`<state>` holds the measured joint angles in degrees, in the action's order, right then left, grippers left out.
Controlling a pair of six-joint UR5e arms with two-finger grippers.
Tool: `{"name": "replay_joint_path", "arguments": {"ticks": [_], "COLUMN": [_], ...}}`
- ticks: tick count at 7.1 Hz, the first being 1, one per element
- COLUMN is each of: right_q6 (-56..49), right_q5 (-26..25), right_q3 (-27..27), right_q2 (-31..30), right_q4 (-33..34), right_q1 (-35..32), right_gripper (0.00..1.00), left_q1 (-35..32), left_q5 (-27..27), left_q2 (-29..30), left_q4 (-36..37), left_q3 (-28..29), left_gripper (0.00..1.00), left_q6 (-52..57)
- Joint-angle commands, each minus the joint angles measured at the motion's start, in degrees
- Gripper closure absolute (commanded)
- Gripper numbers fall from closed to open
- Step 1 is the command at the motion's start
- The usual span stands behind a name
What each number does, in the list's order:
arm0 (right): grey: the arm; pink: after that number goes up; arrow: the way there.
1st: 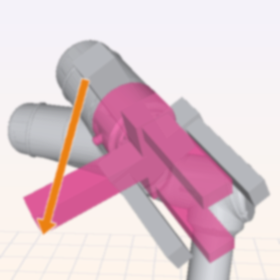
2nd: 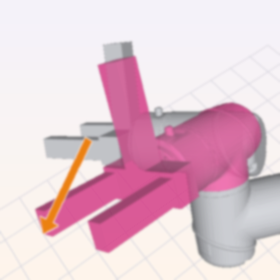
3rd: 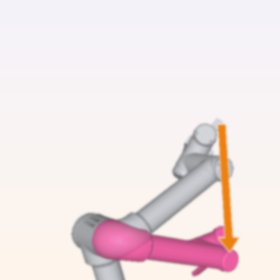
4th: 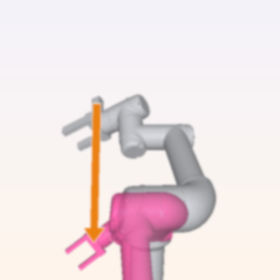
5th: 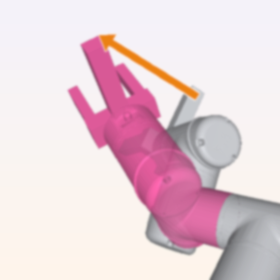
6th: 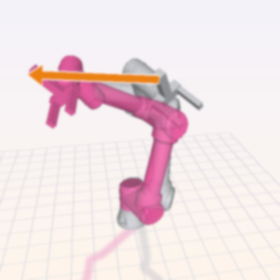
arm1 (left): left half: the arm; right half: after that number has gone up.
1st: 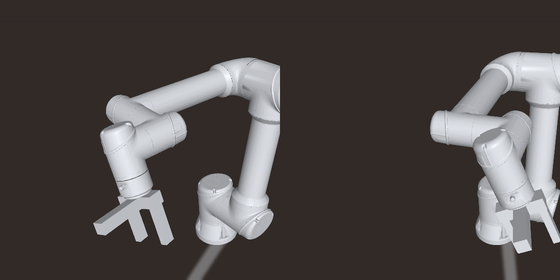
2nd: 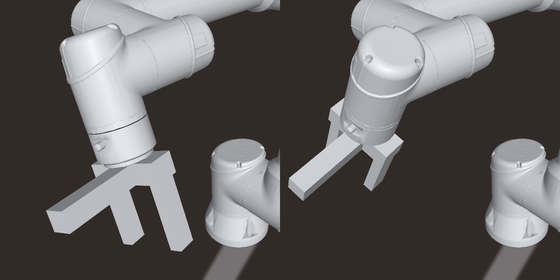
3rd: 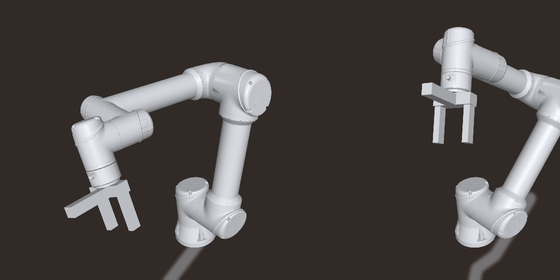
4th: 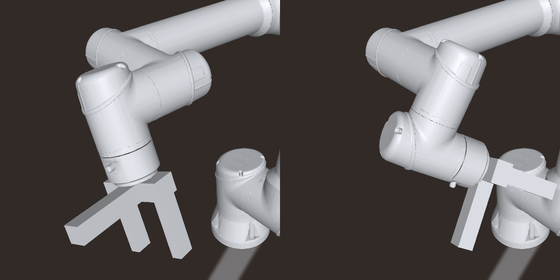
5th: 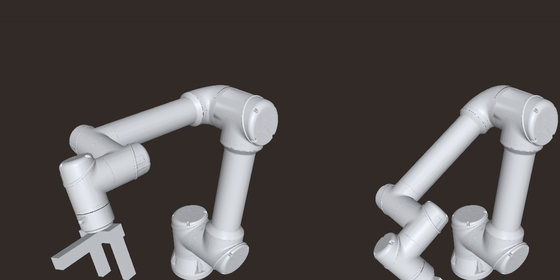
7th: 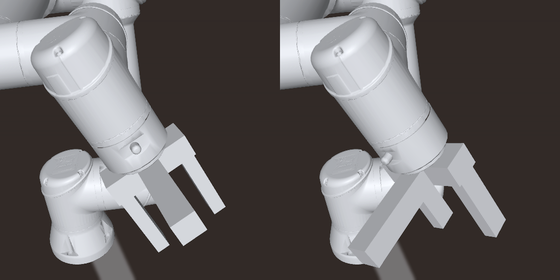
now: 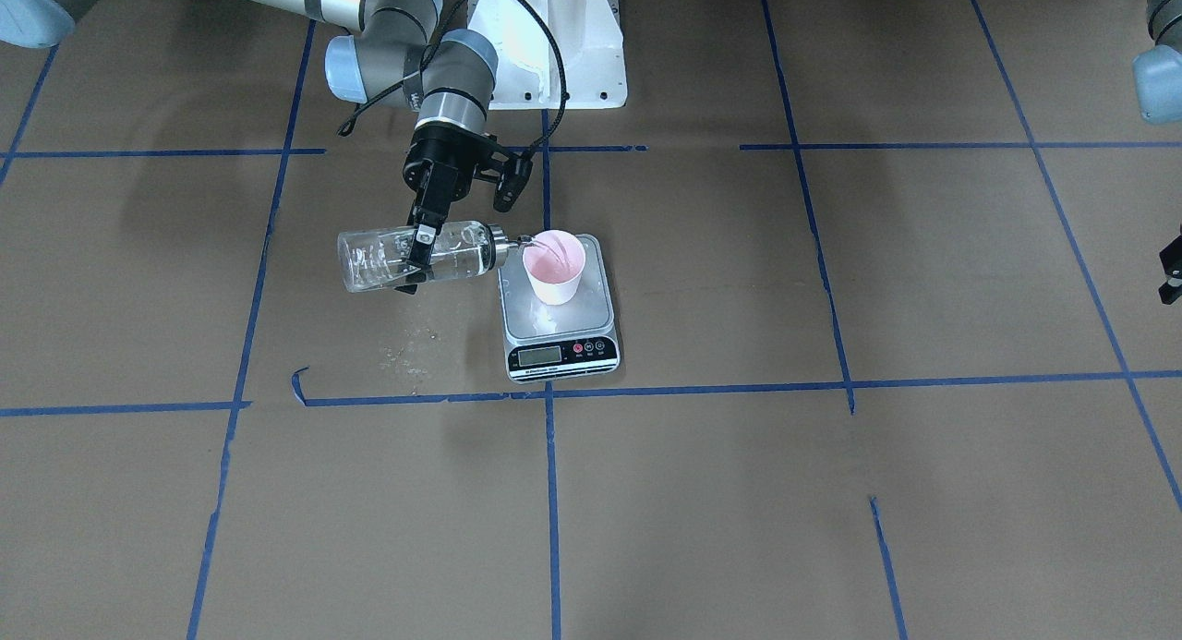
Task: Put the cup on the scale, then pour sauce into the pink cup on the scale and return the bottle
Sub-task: 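Tilt the sauce bottle with the right gripper to pour into the pink cup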
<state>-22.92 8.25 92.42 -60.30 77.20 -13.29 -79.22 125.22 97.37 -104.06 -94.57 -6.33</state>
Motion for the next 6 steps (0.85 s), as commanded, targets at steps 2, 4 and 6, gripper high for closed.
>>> {"name": "replay_joint_path", "arguments": {"ticks": [2,4,6], "right_q6": [0.8,7.1,14.4], "right_q5": [3.5,6.0,8.7], "right_q3": [0.3,0.2,0.2], "right_q2": [-1.2,-2.4,-2.3], "right_q4": [-9.8,-10.0,-10.1], "right_q1": [0.5,0.5,0.5], "right_gripper": [1.00,1.00,1.00], "left_q1": [-0.1,-0.1,-0.1], "left_q5": [0.0,0.0,0.0], "left_q2": [0.0,0.1,0.2], "left_q4": [0.0,0.0,0.0], "left_q3": [0.0,-0.1,-0.3], "left_gripper": [0.00,0.00,0.00], "left_q6": [-0.1,-0.1,-0.2]}}
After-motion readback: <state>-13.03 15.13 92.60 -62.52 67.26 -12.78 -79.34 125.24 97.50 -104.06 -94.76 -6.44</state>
